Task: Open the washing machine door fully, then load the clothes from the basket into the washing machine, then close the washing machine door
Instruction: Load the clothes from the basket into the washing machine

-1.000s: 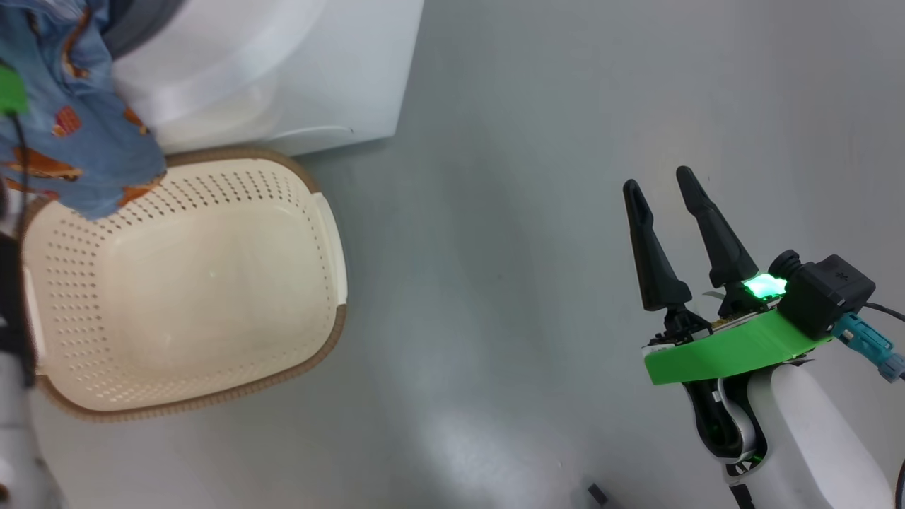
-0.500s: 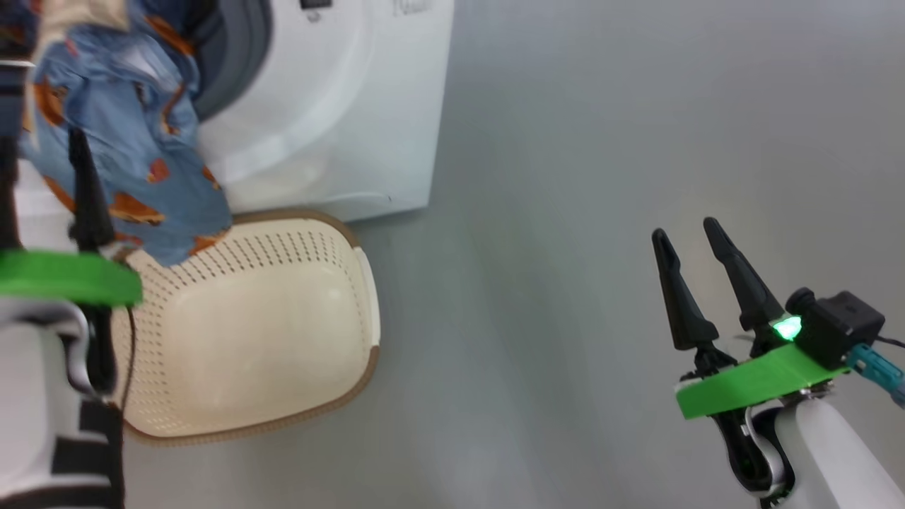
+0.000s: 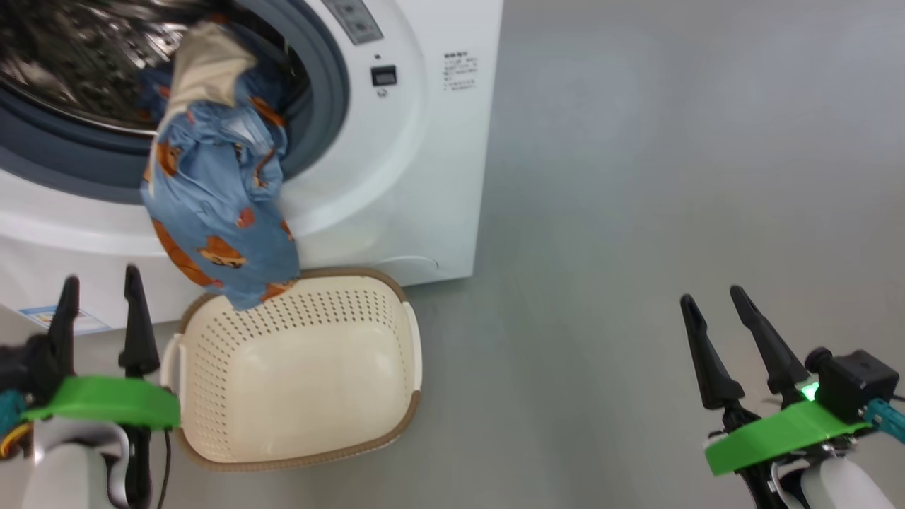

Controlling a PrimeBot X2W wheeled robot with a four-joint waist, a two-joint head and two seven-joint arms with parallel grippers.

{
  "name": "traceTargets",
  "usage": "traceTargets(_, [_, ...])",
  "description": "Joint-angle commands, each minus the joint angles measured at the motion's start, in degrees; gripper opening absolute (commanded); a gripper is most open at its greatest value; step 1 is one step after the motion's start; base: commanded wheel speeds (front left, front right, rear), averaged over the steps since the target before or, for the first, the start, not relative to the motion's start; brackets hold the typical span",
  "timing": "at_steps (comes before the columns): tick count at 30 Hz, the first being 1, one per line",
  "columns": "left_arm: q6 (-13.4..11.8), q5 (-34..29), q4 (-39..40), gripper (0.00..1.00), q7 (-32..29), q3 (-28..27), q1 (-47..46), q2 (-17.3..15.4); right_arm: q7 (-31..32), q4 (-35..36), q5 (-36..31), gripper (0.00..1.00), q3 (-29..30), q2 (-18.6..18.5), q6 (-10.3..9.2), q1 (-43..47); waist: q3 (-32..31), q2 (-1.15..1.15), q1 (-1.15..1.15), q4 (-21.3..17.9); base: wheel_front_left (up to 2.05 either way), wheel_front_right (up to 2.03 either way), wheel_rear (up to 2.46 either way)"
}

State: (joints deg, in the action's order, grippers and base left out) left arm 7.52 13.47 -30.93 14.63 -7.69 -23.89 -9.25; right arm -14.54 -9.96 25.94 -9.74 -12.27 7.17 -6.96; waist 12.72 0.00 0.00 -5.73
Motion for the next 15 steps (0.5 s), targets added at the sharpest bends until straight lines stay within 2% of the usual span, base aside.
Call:
traceTargets(1, [-0.04,-0.68,2.15,1.0,0.37,-1.84,1.37,-1.5,-0.46,1.3,0.93,1.0,-0.53,-0.9,0.32,1.0,-2.9,0.0,0.0,2.11,0.0,0.0,0.0])
traceTargets(15, [-0.03,-0.49,7.99,1.0,0.37,-2.37,12.12,0.28,-0.46,1.6,1.06,1.0,-0.14,-1.29,0.32,5.33,-6.74,0.0,0.0,2.88,0.0,0.0,0.0])
